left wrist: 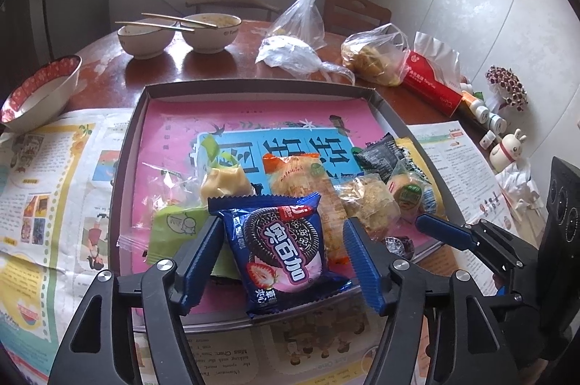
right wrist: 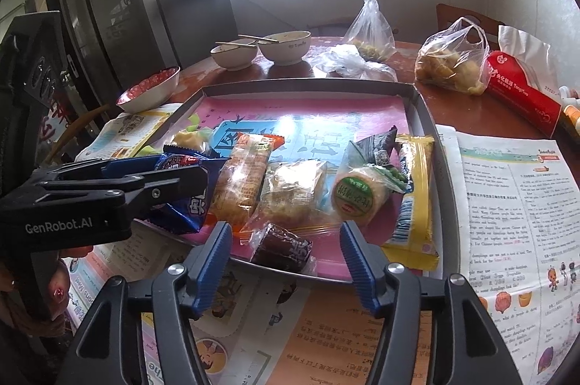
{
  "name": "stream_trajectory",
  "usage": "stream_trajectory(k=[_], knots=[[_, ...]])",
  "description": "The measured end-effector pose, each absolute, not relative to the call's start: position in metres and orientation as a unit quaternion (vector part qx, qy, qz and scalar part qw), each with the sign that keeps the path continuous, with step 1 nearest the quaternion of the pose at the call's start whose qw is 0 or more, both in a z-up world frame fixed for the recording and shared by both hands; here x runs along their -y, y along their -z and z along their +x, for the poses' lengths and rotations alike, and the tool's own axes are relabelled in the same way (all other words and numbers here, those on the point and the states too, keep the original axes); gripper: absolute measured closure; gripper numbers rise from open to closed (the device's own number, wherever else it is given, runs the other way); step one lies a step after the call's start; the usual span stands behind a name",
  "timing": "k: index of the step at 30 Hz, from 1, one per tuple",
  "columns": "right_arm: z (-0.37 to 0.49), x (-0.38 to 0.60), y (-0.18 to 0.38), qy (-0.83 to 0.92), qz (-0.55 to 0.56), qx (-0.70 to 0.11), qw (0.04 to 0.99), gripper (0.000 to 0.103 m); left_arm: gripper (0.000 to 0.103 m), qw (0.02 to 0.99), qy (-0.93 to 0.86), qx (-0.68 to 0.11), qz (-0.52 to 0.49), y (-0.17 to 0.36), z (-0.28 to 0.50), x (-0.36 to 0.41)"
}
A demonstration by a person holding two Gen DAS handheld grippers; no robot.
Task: Organize snacks
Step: 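Open the left tool to release the Oreo pack while the right tool releases the chocolate piece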
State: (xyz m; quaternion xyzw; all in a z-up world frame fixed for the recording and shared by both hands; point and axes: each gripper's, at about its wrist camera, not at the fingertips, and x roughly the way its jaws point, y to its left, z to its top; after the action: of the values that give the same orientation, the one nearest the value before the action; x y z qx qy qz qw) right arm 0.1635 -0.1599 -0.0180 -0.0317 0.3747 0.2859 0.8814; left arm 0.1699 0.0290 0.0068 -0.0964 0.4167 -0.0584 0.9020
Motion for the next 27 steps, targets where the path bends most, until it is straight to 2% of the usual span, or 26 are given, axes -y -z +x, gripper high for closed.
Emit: stream_trajectory(k=[16,27], knots=[[0.158,0.166,0.008,-0.264,-0.034,-0.352,0.897,0.032,0.024,0.912,0.057,-0.396,-0.089,-0.017,0.161,-0.027],[0.152,0.167,0.003,-0.252,-0.038,-0.332,0.908,0.027,0.023,0.913,0.054,-0.394,-0.094,-0.018,0.156,-0.029]])
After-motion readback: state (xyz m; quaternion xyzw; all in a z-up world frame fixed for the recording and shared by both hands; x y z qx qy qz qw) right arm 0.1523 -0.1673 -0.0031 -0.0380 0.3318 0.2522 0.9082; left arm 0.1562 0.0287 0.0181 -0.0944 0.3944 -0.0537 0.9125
